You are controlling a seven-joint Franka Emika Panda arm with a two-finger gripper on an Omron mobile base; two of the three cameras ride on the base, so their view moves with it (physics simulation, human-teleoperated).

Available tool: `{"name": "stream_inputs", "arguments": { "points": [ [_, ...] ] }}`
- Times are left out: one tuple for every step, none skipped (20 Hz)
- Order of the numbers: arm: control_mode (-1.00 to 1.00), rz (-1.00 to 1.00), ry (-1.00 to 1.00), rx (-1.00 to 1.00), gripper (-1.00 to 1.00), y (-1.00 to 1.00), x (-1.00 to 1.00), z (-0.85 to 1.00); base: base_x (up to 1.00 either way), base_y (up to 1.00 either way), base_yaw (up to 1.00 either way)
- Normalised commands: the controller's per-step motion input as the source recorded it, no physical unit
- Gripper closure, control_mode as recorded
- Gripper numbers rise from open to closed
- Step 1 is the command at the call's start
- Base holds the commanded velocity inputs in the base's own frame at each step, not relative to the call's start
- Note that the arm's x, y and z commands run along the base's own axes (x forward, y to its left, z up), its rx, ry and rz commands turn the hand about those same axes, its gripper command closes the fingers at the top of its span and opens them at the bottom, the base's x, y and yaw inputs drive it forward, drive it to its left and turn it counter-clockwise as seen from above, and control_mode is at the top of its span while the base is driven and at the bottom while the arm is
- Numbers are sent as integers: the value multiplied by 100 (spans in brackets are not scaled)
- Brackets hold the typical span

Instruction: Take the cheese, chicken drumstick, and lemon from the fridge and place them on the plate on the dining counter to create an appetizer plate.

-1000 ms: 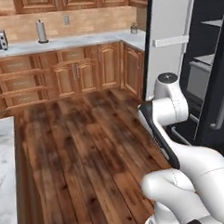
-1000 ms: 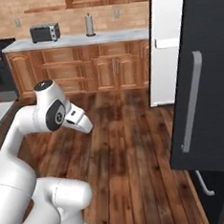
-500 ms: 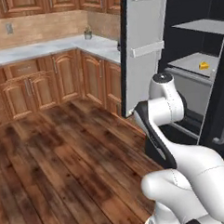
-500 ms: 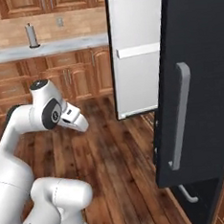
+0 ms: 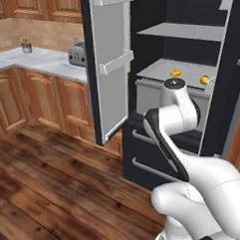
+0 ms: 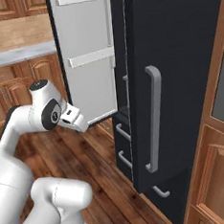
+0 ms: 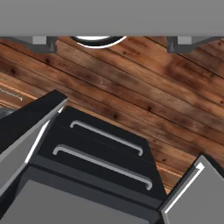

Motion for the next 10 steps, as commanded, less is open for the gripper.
{"name": "stream_inputs", "arguments": {
  "points": [
    [100,0,0,0,-100,0,0,0,76,0,-50],
    [100,0,0,0,-100,0,0,0,75,0,-50],
    [100,0,0,0,-100,0,0,0,74,5,-51],
    [100,0,0,0,-100,0,0,0,74,16,-51],
    [100,0,0,0,-100,0,0,0,74,19,-51],
    [100,0,0,0,-100,0,0,0,74,21,-52],
    [100,0,0,0,-100,0,0,0,74,25,-53],
    [100,0,0,0,-100,0,0,0,71,31,-54],
    [100,0,0,0,-100,0,0,0,69,39,-56],
    [100,0,0,0,-100,0,0,0,66,49,-56]
  ]
}}
